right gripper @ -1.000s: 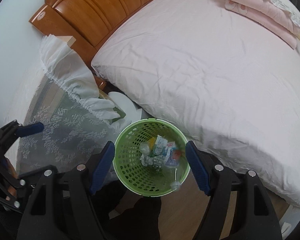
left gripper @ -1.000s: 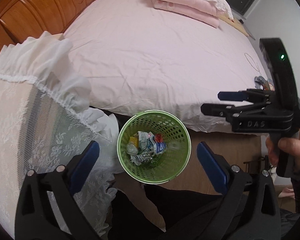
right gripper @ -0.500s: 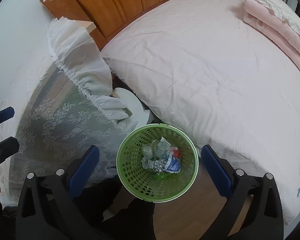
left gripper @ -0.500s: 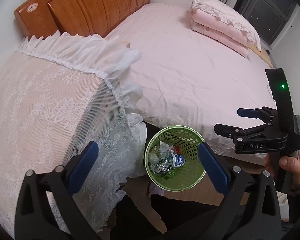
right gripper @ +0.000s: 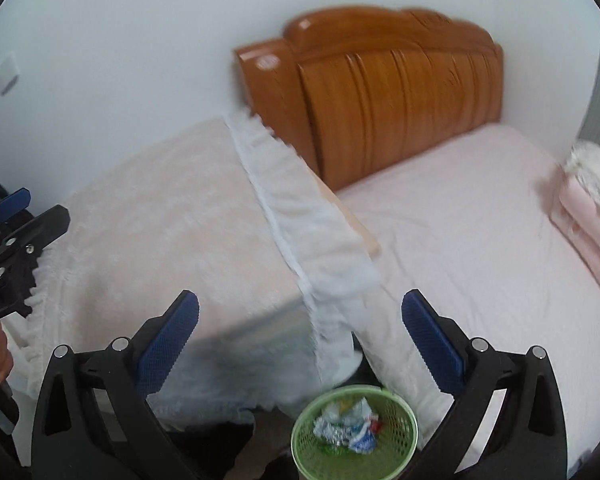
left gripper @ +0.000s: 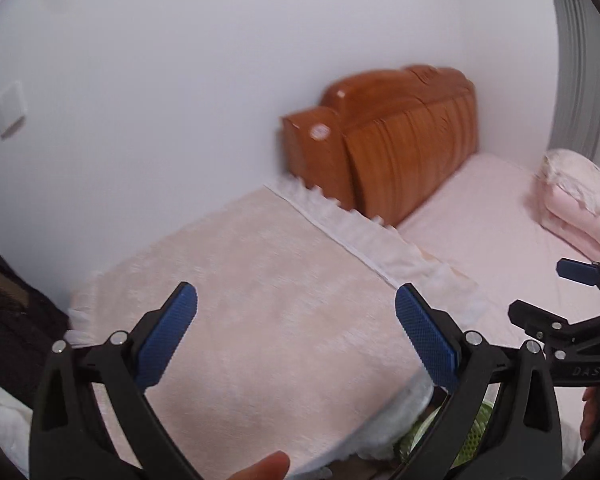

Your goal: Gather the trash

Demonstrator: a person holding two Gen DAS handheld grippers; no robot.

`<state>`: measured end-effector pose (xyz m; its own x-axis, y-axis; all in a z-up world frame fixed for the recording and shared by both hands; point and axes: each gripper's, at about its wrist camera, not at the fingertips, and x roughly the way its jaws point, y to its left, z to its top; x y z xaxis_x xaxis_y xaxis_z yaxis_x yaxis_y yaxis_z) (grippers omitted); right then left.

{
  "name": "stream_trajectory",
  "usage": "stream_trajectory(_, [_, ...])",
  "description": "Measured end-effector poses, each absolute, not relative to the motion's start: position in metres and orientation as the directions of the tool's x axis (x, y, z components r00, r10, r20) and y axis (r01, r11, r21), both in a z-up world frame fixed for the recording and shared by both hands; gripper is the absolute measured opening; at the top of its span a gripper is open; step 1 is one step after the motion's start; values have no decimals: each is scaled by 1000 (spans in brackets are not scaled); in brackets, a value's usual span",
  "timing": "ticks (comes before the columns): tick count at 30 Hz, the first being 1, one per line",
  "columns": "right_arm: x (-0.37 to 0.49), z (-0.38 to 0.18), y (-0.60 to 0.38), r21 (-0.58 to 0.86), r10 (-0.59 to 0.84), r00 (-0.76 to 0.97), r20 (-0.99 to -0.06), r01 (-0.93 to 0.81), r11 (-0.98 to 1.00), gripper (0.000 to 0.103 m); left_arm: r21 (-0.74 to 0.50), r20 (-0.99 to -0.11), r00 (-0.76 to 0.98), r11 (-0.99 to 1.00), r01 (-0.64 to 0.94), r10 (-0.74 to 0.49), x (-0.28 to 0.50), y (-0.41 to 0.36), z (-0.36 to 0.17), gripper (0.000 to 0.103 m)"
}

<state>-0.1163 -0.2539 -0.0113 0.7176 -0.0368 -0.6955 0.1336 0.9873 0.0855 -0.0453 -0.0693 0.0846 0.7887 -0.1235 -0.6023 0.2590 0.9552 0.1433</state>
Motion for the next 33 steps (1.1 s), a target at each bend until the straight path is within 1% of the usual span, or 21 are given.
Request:
stream_trajectory(1, [-110, 2, -244, 74, -34, 737, -675, 113, 991, 101, 141, -577, 812, 969, 205, -88, -41, -55, 100, 95])
stream_trajectory(2, [-99, 30, -228, 62, -20, 773, -634, 77, 995, 101, 129, -559, 827, 978, 164, -65, -37, -42, 114, 95])
stream_trajectory(4, [-91, 63, -209, 70, 32, 816, -577, 10, 997, 101, 87, -521, 853, 993, 74, -18, -32, -15, 140, 95])
stream_trajectory(7, [-87, 100, -189, 78, 103, 858, -502, -74, 994, 101, 53, -458, 886, 997, -54, 72, -31, 19, 169, 95])
stream_trajectory(8, [-88, 118, -177, 77, 137, 875, -464, -114, 990, 101, 49, -445, 890, 995, -88, 101, -32, 28, 175, 95])
stream_trajectory(11, [-85, 138, -153, 65, 174, 892, -417, -162, 985, 101, 32, -437, 888, 989, -146, 145, -32, 49, 183, 95])
stream_trajectory(14, [-78, 146, -132, 50, 202, 889, -412, -199, 979, 101, 16, -442, 881, 983, -182, 170, -35, 63, 182, 95])
stream_trajectory(18, [-68, 147, -110, 35, 227, 867, -443, -237, 971, 101, -5, -465, 871, 983, -181, 158, -32, 74, 177, 95])
stream_trajectory(22, [-72, 152, -94, 23, 231, 860, -456, -248, 968, 101, 4, -473, 867, 984, -177, 158, -26, 73, 172, 95])
stream_trajectory(27, [-71, 142, -83, 5, 219, 859, -462, -244, 970, 101, 2, -477, 868, 988, -154, 136, -23, 69, 170, 95])
stream_trajectory(33, [-67, 136, -88, 17, 211, 854, -476, -231, 973, 101, 3, -489, 865, 992, -130, 115, -18, 65, 166, 95])
